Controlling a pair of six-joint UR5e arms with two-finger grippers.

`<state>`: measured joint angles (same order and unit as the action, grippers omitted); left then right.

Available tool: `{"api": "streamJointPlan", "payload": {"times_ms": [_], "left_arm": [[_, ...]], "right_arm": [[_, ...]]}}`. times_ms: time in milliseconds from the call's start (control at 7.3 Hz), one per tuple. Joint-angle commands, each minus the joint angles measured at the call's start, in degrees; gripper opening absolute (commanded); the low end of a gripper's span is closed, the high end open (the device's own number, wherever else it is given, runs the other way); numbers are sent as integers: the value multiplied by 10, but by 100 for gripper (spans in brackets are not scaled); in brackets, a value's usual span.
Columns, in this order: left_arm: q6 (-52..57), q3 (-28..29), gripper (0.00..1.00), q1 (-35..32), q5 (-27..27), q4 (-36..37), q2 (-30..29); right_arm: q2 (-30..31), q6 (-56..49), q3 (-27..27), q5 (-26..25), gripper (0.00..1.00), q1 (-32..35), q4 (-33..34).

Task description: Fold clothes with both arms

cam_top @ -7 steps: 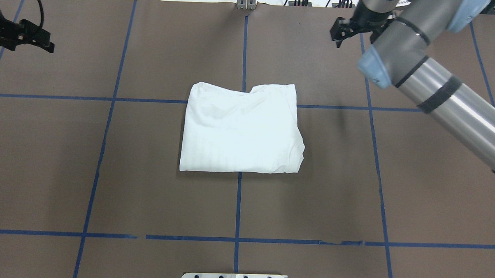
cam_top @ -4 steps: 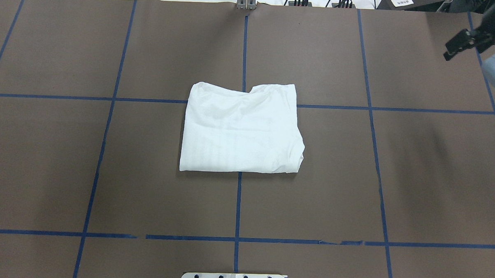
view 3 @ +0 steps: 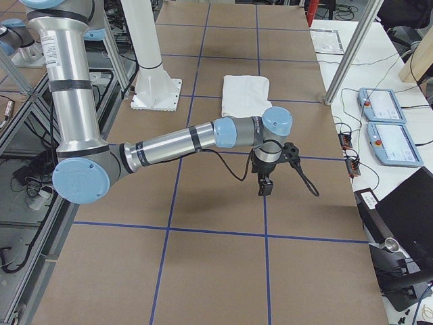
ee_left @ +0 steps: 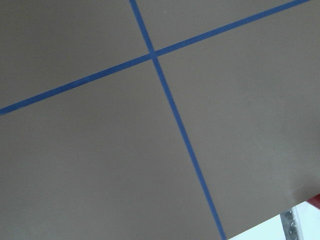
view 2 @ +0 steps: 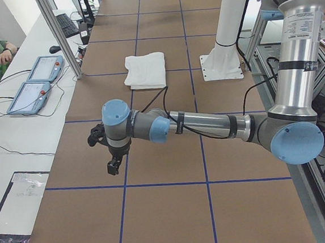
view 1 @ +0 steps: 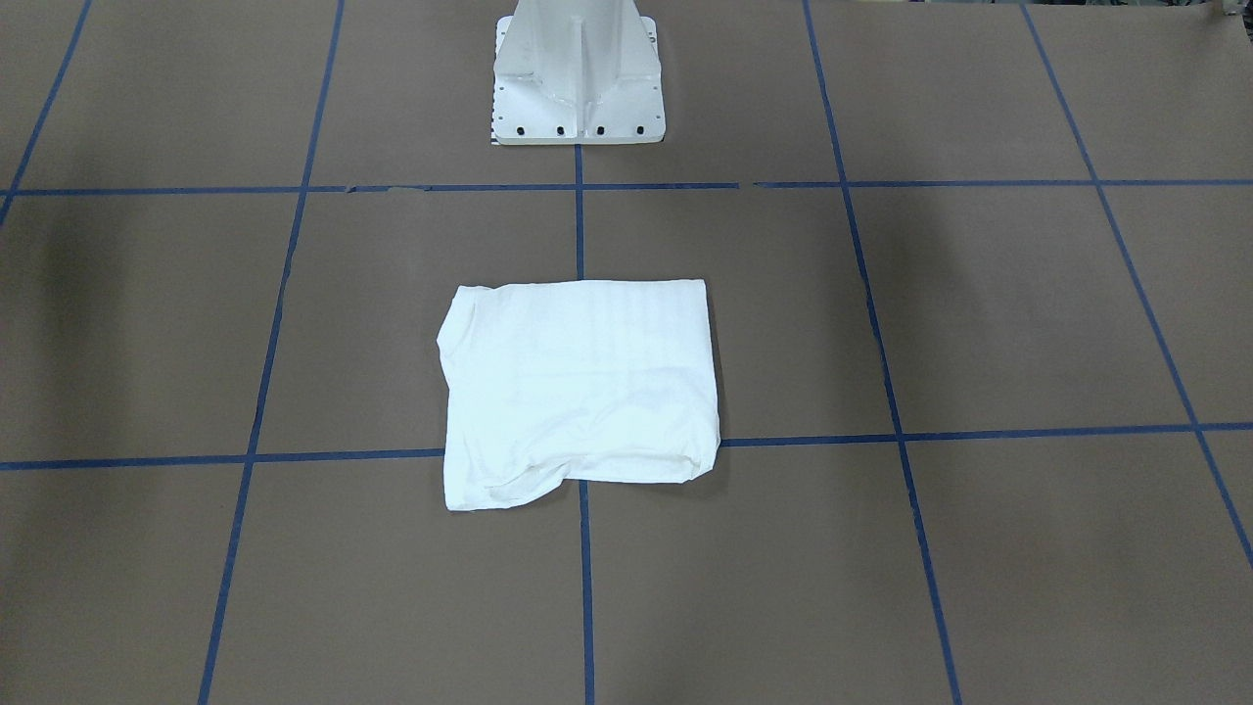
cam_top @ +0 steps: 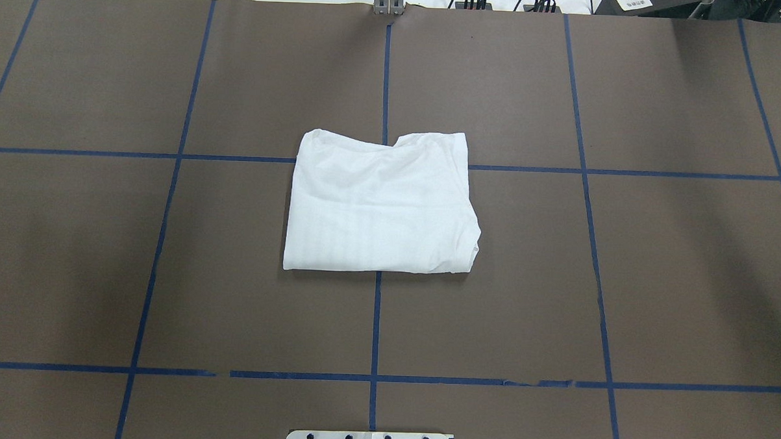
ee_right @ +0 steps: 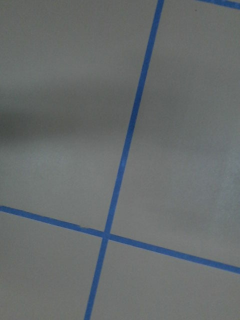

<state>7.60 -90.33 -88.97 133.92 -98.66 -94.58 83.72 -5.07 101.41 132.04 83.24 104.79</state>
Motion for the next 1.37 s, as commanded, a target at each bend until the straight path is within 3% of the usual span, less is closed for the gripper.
{"api": "streamJointPlan", "payload": {"times_ms": [0,137,411,822,959,1234], "left_arm": [[-7,26,100,-22,48,-53,12],[-5,34,100,-22,29,-76,34],[-8,31,100,-30,-89,-82,32],[-9,4,100,-29,-87,20,30],[-10,-13,100,-29,-63,55,30],[-31,-14,100,-21,-41,57,33]], "right_arm": [[28,1,10,-4,100,6,14],[41,8,14,-6,100,7,14],[55,99,15,-13,100,16,14],[62,96,4,5,100,15,2],[64,96,-3,7,100,16,2],[66,88,-17,8,100,27,2]]}}
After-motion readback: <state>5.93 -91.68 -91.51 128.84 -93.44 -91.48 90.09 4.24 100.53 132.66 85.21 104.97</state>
